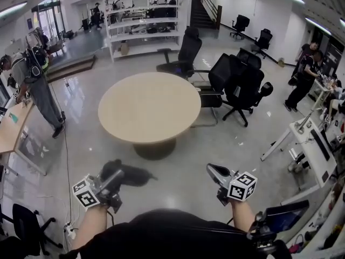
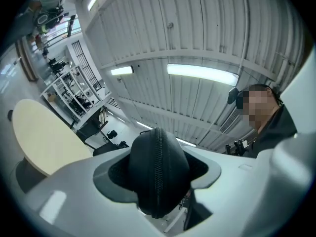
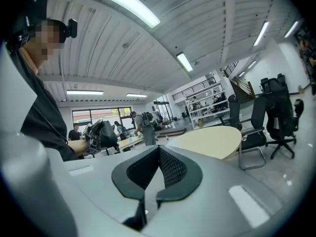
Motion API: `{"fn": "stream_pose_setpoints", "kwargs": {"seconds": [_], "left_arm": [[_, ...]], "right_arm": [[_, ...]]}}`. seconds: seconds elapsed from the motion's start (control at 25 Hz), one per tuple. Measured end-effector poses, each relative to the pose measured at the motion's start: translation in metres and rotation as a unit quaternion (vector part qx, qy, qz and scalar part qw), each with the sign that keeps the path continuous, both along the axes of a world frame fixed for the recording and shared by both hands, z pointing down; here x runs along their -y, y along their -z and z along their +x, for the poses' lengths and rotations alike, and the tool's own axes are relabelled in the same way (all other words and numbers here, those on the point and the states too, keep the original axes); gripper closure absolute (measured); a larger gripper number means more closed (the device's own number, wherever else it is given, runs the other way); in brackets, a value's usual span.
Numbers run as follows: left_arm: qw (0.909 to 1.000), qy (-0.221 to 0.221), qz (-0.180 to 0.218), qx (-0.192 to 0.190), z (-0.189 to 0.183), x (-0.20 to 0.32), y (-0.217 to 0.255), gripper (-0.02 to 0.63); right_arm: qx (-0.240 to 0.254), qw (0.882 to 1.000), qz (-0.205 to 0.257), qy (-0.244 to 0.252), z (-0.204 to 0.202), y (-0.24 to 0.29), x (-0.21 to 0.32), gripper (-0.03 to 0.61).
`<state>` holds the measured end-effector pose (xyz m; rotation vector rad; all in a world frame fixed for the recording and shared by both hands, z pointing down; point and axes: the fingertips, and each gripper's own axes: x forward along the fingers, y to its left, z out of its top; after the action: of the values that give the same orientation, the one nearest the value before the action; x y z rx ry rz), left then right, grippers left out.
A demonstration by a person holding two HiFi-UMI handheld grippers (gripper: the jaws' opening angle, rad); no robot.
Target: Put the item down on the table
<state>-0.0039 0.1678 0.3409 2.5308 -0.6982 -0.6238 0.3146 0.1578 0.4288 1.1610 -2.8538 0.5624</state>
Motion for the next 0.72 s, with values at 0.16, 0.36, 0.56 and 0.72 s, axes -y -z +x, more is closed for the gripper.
{"fn": "stream_pose_setpoints", "kwargs": {"seconds": [0.16, 0.36, 0.56, 0.72], "left_arm": [[1.0000, 0.004, -0.008, -0.003, 0.007, 0.013, -0.002, 0.351], [0.9999, -0.005, -0.009, -0.008, 0.012, 0.035, -0.002, 0.351], [0.9994, -0.022, -0.017, -0.022, 0.007, 0.073, -0.016, 0.351], [0.9986, -0.033, -0.017, -0.037, -0.016, 0.123, -0.028, 0.351]], "right_arm": [[0.006, 1.000, -0.004, -0.009, 0.018, -0.002, 0.010, 0.565], [0.001, 1.000, -0.003, -0.018, 0.023, -0.001, 0.024, 0.565], [-0.015, 0.999, -0.016, -0.032, 0.020, -0.007, 0.051, 0.565], [-0.026, 0.998, -0.019, -0.049, 0.003, -0.011, 0.094, 0.565]]}}
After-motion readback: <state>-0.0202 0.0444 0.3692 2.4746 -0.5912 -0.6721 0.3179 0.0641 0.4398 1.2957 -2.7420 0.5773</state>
